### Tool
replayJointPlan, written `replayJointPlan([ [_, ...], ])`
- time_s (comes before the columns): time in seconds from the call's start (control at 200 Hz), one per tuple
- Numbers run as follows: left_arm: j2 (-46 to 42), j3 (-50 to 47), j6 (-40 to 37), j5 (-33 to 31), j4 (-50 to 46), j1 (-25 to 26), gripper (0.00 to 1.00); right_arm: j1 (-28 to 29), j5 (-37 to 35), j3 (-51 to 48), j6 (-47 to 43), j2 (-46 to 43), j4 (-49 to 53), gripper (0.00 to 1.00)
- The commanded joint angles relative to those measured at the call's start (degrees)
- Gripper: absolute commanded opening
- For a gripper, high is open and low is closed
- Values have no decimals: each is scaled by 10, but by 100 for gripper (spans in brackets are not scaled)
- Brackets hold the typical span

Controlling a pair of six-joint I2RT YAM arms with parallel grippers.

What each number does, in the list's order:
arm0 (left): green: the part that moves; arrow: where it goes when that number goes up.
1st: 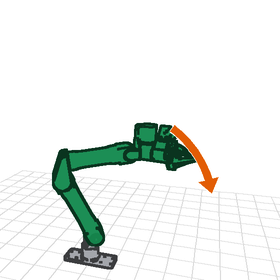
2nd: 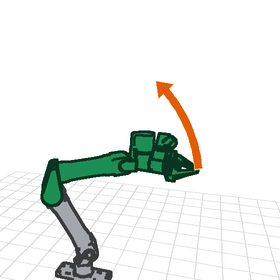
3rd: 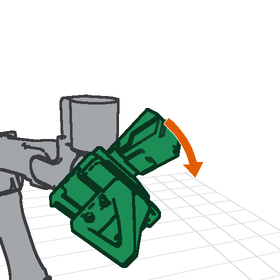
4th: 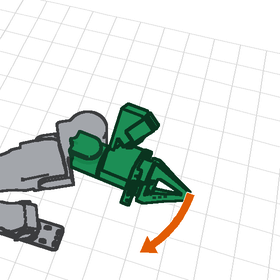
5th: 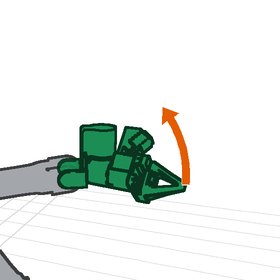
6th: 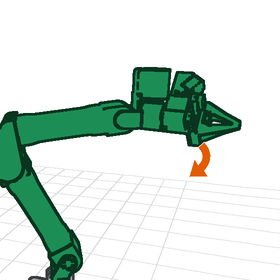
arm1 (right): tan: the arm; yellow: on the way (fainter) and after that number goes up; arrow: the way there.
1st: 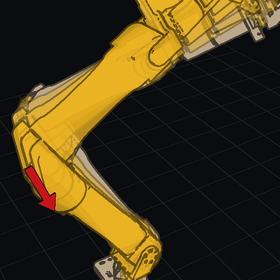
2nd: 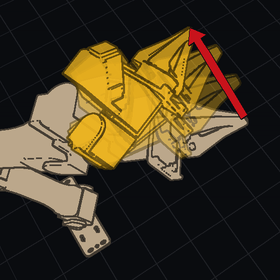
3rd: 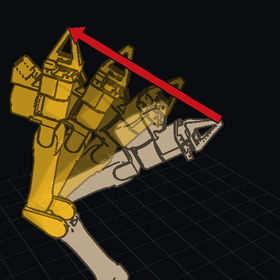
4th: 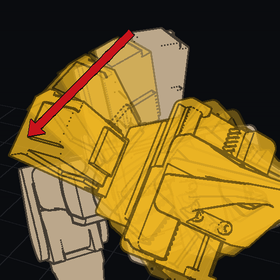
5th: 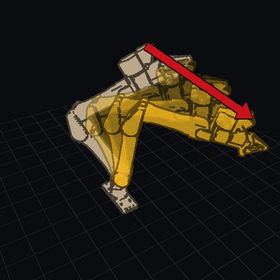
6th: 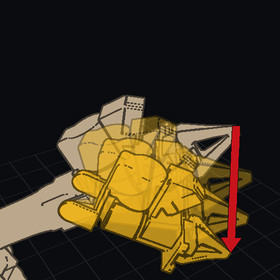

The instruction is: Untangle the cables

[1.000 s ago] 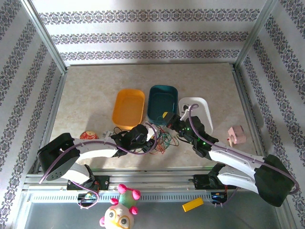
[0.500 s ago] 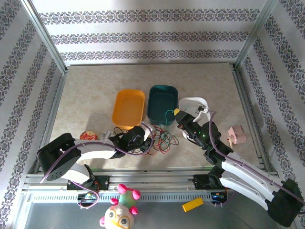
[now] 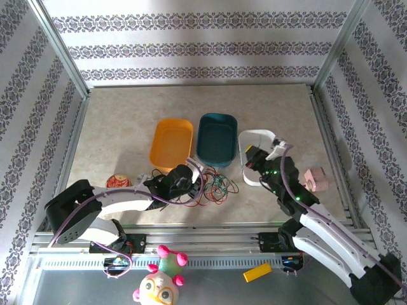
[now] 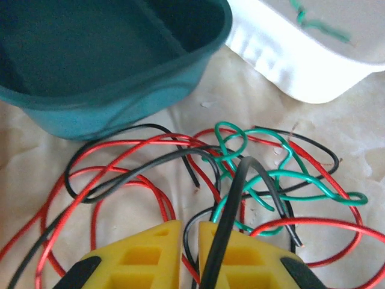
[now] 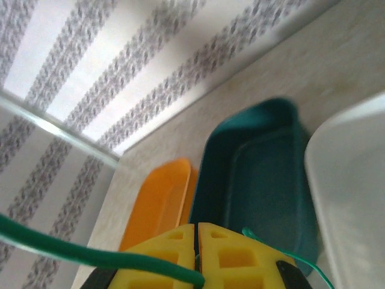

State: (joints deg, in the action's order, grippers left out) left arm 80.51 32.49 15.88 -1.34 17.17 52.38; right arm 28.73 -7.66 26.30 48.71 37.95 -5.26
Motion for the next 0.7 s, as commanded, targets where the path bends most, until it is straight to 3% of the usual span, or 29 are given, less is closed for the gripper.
replayJointPlan([
  [0.0, -18, 4, -5, -37, -4, -6, 15, -79, 57, 44, -22, -29, 86, 0],
  [0.13, -16, -5, 1, -46, 0, -6, 15, -171, 133, 50, 1, -27, 125, 0],
  [0.215, -13, -10, 10, -49, 6, -6, 15, -199, 157, 51, 2, 7, 148, 0],
  [0.7, -19, -17, 14, -60, -2, -7, 16, -194, 161, 64, -57, 275, 122, 0],
])
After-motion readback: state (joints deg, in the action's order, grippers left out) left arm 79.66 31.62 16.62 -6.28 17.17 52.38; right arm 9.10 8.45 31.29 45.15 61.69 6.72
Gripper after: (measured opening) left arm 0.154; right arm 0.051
